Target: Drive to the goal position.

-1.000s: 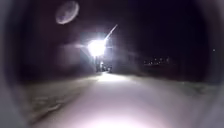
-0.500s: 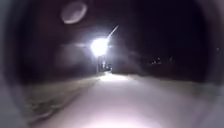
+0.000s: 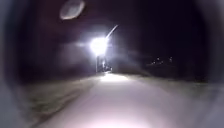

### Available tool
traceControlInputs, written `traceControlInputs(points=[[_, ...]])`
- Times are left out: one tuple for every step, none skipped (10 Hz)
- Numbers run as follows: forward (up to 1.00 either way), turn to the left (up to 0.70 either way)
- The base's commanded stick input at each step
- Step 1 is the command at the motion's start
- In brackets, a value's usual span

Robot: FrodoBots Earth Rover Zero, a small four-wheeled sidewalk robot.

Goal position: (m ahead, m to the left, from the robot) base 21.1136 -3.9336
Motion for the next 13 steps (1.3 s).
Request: traceControlInputs(points=[[0.70,0.00],[0.70,0.00],[0.70,0.00],[0.70,0.00],[0.70,0.00],[0.70,0.00],[0.70,0.00],[0.70,0.00],[0.70,0.00],[0.70,0.00],[0.70,0.00],[0.70,0.00],[0.70,0.00]])
